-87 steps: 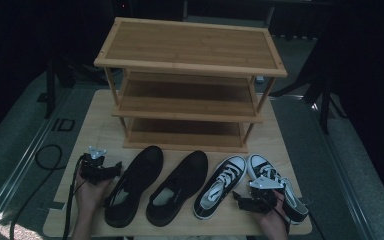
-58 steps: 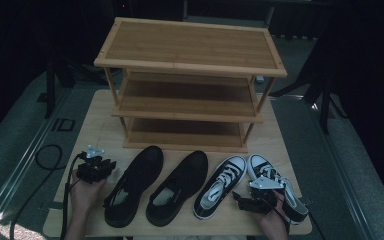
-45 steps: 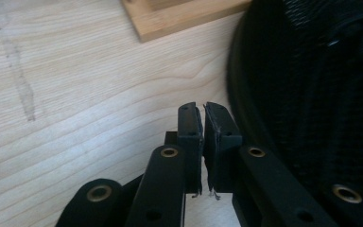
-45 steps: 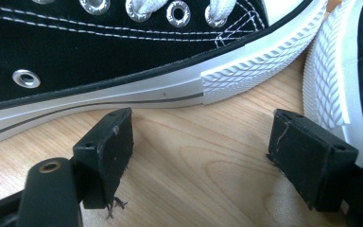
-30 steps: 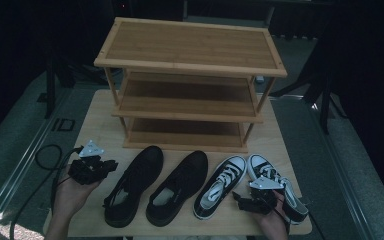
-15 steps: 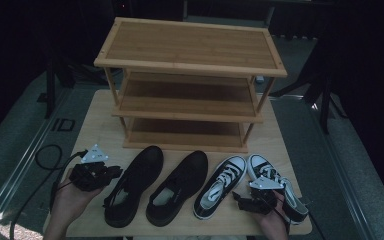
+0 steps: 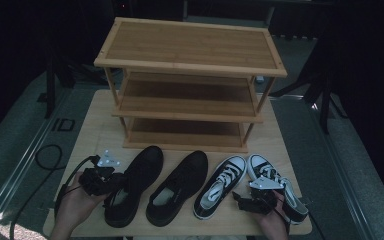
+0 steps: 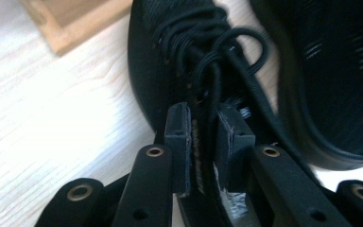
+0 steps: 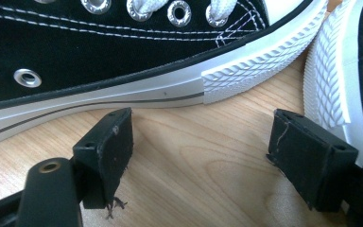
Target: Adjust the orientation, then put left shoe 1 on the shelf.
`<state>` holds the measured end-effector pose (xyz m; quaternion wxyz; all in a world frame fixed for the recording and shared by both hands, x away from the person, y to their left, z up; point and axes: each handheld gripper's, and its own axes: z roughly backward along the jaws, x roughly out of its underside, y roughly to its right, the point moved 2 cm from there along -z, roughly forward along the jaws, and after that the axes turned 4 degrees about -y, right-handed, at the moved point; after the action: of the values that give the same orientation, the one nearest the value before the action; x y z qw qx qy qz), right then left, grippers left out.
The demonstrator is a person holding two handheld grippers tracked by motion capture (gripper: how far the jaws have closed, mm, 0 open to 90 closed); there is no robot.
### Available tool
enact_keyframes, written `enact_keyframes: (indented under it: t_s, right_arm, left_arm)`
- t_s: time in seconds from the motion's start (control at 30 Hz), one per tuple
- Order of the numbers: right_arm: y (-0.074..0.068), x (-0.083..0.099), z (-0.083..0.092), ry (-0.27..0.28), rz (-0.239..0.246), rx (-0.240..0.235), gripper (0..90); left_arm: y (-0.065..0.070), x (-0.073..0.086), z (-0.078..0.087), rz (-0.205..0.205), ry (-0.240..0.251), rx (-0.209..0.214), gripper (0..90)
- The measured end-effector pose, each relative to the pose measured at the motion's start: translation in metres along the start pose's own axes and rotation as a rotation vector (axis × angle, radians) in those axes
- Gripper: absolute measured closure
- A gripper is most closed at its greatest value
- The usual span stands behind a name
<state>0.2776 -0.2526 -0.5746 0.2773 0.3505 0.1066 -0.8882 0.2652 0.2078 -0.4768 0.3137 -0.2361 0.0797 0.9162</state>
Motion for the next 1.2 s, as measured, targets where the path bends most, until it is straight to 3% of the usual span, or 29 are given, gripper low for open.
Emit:
enact_keyframes:
  t_s: [0.3,0.47,0.67,1.2]
  right_arm:
    - [0.000,0.000,0.000,0.000,-0.001,0.000,22.5]
    - [0.000,0.000,0.000,0.001,-0.002,0.000,22.5]
    - [0.000,0.000,0.000,0.000,0.001,0.000,22.5]
    - [0.000,0.000,0.000,0.000,-0.002,0.000,22.5]
  left_arm:
    - [-0.003,-0.008,-0.015,0.012,-0.066,0.025,77.9]
    - [-0.004,-0.009,-0.016,0.006,-0.063,0.017,86.5]
    - [-0.009,-0.005,-0.014,0.040,-0.018,0.039,87.4]
    - [-0.016,-0.013,-0.008,0.065,0.049,0.059,87.7]
